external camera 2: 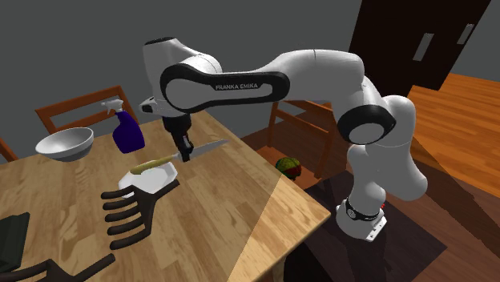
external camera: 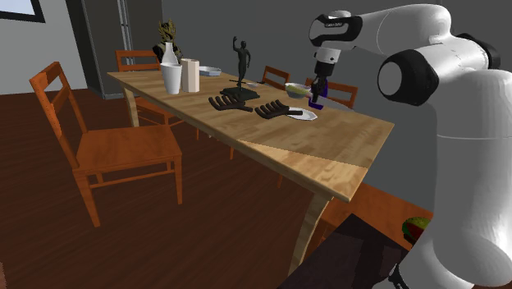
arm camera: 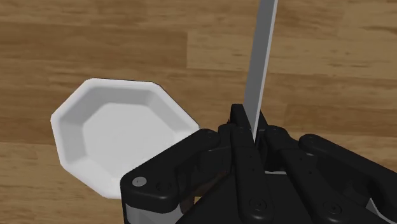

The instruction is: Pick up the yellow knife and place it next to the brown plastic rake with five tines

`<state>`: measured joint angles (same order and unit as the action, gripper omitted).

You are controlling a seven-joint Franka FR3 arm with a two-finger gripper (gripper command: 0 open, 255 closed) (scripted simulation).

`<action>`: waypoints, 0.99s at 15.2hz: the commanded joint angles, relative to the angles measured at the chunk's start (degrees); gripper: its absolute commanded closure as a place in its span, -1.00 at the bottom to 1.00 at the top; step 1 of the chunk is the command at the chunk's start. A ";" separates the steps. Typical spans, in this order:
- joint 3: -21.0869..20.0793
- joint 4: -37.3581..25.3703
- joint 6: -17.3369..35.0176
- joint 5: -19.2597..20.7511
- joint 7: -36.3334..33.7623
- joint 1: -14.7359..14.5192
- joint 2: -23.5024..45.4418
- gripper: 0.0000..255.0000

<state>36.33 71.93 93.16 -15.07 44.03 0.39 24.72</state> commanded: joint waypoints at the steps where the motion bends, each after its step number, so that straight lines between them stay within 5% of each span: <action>1: -0.71 -1.59 -0.52 -0.24 -2.45 -1.33 0.99 1.00; 10: -4.68 -21.13 -7.88 -4.11 -12.42 -2.09 12.70 1.00; 15: -4.27 -13.37 -2.48 -3.32 -11.84 -4.35 10.64 1.00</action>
<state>32.00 57.34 89.74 -18.49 32.12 -3.63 35.64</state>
